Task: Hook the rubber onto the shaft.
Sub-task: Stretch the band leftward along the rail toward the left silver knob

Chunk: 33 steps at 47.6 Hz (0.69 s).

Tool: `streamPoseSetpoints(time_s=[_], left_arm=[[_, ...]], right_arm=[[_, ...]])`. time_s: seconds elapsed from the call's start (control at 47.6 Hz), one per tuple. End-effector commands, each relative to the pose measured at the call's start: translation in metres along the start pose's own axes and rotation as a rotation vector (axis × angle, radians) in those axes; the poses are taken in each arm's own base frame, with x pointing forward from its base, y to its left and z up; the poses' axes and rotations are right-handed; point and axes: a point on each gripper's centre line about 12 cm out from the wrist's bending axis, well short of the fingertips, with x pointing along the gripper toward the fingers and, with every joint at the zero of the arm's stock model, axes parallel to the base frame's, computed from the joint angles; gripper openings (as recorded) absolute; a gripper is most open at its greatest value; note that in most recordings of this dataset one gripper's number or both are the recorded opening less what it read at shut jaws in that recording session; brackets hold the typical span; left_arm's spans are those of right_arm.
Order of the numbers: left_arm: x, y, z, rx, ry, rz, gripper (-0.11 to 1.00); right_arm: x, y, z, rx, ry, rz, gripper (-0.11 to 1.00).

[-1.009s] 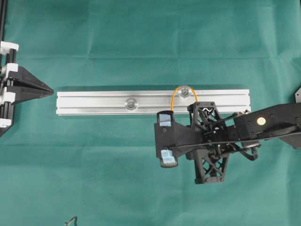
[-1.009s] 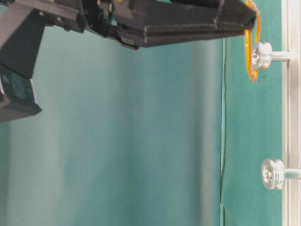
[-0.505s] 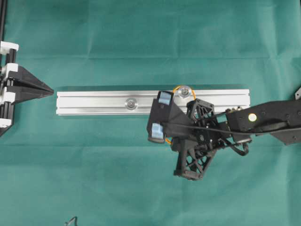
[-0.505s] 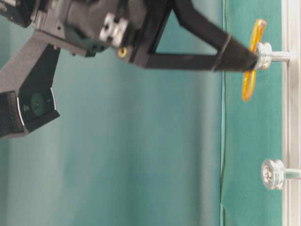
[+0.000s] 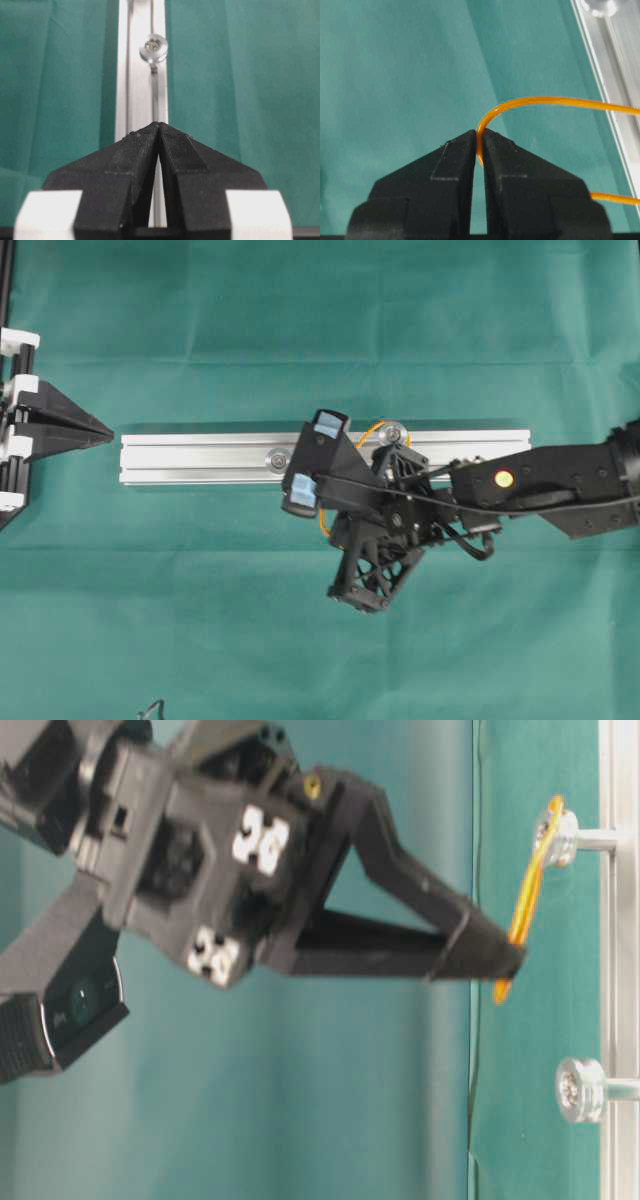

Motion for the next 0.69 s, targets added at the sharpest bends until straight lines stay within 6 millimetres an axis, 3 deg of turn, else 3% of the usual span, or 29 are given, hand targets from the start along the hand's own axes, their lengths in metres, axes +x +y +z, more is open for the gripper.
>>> streamPoseSetpoints(time_s=[0.0,0.273,0.673], left_arm=[[-0.003,0.0,0.011,0.006,-0.026,-0.001,0.02],[-0.003,0.0,0.011,0.006,-0.026,-0.001,0.02],[-0.003,0.0,0.011,0.006,-0.023,0.0,0.02]], right_arm=[[-0.011,0.008,0.016,0.011,-0.054,0.041,0.08],[-0.01,-0.009,0.033,0.168,-0.082,0.03,0.08],[-0.008,-0.002,0.046,0.185,-0.142,0.079,0.08]])
